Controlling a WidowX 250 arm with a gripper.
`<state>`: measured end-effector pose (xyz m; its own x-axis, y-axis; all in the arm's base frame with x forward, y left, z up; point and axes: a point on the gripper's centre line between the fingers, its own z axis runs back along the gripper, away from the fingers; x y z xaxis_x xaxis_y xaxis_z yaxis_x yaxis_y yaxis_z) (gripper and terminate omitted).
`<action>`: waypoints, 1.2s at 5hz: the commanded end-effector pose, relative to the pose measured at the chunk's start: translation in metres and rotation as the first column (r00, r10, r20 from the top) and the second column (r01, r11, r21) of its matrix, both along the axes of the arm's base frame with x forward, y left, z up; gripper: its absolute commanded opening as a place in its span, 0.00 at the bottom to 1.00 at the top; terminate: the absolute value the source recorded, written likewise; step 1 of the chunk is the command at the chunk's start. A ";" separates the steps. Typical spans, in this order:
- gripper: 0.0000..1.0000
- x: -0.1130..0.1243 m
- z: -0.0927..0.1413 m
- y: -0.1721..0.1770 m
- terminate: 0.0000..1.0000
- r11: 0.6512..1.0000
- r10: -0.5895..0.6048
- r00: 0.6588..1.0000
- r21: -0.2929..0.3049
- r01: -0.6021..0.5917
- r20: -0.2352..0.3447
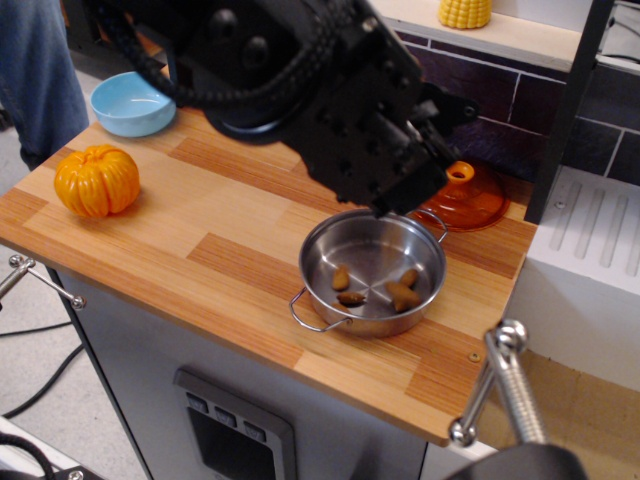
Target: Pour almonds in pot
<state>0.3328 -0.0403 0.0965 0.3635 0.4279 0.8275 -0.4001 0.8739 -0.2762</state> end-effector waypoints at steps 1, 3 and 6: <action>0.00 0.004 0.016 0.002 0.00 1.000 -0.011 0.994 -0.001 0.011 0.104; 0.00 0.011 0.014 0.020 0.00 0.999 -0.020 0.993 0.036 0.016 0.118; 0.00 -0.016 0.031 0.004 0.00 0.991 -0.131 0.981 0.058 0.123 0.145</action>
